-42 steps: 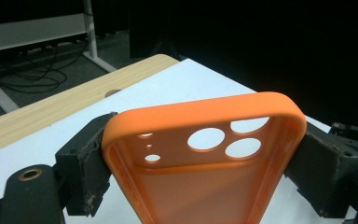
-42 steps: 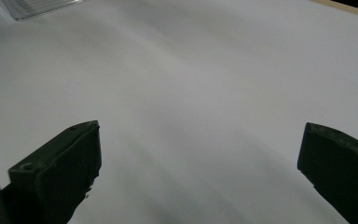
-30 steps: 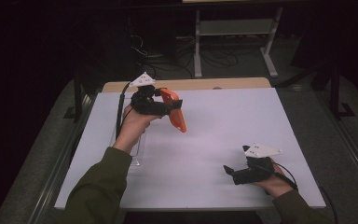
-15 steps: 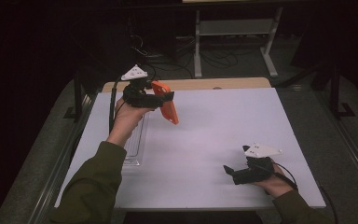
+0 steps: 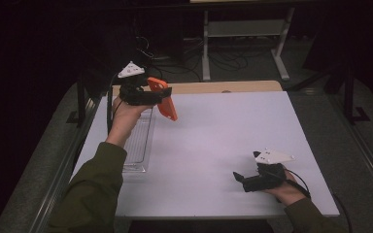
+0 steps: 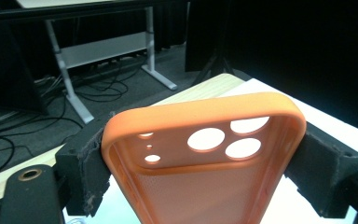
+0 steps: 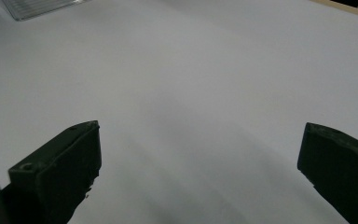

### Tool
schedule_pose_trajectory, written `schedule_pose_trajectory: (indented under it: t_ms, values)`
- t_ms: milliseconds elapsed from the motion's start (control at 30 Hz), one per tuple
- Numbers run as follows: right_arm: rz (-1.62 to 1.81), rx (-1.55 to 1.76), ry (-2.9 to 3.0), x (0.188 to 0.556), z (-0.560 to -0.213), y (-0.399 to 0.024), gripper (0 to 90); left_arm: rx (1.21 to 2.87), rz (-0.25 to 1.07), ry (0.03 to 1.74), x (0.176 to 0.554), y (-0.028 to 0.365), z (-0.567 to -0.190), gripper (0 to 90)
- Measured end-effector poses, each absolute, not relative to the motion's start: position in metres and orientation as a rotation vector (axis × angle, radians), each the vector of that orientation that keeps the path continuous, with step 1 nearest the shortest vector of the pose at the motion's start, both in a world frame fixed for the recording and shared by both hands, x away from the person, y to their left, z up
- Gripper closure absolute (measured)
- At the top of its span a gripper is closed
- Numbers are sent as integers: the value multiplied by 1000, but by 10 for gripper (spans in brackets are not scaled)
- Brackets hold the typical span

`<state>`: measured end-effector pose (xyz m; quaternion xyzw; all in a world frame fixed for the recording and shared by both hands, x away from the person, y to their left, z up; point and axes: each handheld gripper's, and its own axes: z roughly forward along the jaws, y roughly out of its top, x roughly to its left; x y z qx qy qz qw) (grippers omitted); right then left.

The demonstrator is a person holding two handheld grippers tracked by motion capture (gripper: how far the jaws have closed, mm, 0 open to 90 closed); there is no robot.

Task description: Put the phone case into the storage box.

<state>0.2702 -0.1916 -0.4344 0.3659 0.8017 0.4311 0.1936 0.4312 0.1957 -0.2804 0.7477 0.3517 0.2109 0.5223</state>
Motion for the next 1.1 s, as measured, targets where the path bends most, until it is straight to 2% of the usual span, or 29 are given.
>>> schedule_pose_trajectory:
  t_ms: [1100]
  values:
    - [1208, 1031, 2249, 269, -434, -192, 0, 1747, 746, 1089, 454, 239, -277, 156]
